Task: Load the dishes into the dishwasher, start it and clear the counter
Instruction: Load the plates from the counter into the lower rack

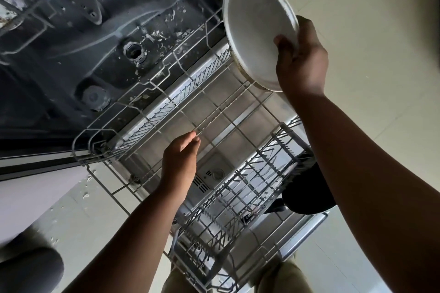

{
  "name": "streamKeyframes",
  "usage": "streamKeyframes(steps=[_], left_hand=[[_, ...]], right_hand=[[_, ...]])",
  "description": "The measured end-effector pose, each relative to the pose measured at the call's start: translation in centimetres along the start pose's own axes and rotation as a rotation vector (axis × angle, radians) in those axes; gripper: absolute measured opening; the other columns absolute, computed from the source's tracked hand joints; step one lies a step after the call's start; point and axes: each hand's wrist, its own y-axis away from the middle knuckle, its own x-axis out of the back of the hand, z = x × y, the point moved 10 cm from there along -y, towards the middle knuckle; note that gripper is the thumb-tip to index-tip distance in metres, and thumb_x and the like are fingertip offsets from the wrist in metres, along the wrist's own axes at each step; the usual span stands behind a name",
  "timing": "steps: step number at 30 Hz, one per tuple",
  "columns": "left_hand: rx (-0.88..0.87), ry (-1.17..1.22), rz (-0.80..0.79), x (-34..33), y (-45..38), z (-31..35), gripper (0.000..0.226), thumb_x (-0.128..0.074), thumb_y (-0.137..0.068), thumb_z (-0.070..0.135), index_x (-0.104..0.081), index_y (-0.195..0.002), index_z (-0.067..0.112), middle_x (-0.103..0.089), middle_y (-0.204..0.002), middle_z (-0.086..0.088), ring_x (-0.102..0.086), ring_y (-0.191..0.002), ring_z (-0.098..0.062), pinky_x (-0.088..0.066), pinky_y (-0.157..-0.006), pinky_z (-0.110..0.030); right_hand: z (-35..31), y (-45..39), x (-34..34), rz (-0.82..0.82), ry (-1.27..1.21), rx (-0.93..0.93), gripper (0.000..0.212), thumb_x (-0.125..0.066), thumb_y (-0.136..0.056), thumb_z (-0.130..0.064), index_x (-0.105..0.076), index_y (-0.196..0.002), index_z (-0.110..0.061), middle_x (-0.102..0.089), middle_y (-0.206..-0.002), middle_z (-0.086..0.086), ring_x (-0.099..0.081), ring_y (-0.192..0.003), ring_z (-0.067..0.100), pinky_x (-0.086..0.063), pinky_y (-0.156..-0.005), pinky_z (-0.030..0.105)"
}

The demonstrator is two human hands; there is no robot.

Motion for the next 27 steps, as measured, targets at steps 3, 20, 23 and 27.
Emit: streamKeyframes(steps=[3, 20, 23, 27], left_hand=[[-0.005, 0.010, -0.006, -0.1, 0.0, -0.2, 0.031, -0.054, -0.099, 0.023, -0.059, -0.129, 0.016, -0.061, -0.131, 0.003, -0.055, -0.103, -0.002, -0.045, -0.096, -0.025], [-0.052, -0.004, 0.015, 0.4, 0.8, -1.0, 0.030, -0.054, -0.098, 0.022, -0.060, -0.127, 0.014, -0.061, -0.125, 0.004, -0.053, -0.091, 0.013, -0.042, -0.070, 0.000], [-0.111, 0.010, 0.054, 1.5, 1.6, 0.9, 0.029, -0.055, -0.098, 0.022, -0.061, -0.125, 0.013, -0.063, -0.125, 0.002, -0.057, -0.097, 0.007, -0.044, -0.079, -0.006], [-0.217, -0.073, 0.034, 3.3, 3.4, 4.0, 0.039, -0.053, -0.099, 0.028, -0.053, -0.136, 0.015, -0.054, -0.140, -0.006, -0.052, -0.126, -0.015, -0.041, -0.106, -0.030]], right_hand=[[0.0, -0.8, -0.2, -0.026, 0.002, 0.009, 0.036, -0.053, -0.091, -0.021, -0.056, -0.125, -0.012, -0.069, -0.101, 0.009, -0.060, -0.092, 0.035, -0.047, -0.071, 0.037], [2.1, 0.3, -5.0, -0.202, 0.311, -0.081, 0.061, -0.055, -0.093, -0.026, -0.026, -0.146, -0.012, -0.046, -0.137, 0.017, -0.058, -0.106, 0.042, -0.048, -0.078, 0.047], [0.1, 3.3, -3.7, -0.183, 0.404, 0.054, 0.084, -0.063, -0.088, -0.019, -0.011, -0.154, -0.015, -0.035, -0.144, 0.022, -0.047, -0.120, 0.040, -0.045, -0.096, 0.054], [-2.2, 8.3, -2.6, -0.218, 0.650, 0.119, 0.082, -0.060, -0.088, -0.025, -0.008, -0.152, -0.018, -0.032, -0.152, 0.018, -0.033, -0.136, 0.037, -0.024, -0.113, 0.051]])
